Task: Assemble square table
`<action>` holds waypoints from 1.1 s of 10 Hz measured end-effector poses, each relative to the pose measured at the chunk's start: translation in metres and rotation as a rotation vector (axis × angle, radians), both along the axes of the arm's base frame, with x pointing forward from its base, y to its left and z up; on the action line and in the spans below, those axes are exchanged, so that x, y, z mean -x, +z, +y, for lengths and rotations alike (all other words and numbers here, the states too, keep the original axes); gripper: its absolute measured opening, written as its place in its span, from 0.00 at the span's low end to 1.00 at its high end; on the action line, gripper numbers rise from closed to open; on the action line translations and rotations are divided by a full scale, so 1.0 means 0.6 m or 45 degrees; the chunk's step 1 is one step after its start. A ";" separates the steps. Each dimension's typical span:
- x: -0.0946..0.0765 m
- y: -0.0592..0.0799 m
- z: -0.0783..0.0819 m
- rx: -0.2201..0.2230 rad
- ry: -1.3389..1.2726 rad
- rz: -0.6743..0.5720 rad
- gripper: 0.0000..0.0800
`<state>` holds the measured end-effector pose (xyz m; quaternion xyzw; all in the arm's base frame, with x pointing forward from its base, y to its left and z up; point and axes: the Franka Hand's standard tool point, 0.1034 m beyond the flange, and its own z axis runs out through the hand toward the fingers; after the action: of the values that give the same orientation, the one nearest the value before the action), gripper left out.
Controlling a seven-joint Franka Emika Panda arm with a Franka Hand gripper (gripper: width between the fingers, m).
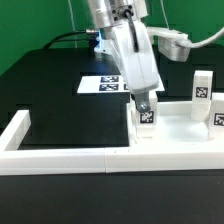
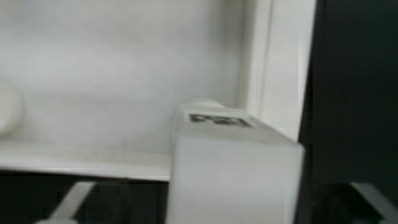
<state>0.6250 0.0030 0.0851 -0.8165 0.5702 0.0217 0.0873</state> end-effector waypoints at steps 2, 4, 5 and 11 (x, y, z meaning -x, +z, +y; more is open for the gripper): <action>-0.005 -0.003 0.010 0.036 0.351 -0.052 0.79; -0.004 -0.004 0.007 0.047 0.500 -0.076 0.81; -0.004 -0.004 0.006 0.061 0.645 -0.097 0.81; 0.009 -0.015 0.005 0.229 1.362 -0.200 0.69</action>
Offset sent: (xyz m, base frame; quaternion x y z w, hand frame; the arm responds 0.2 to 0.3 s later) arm 0.0000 0.0000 0.0000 0.0000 0.0000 -0.1296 0.9916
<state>0.6197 0.0061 0.0762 -0.9960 0.0669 -0.0467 0.0361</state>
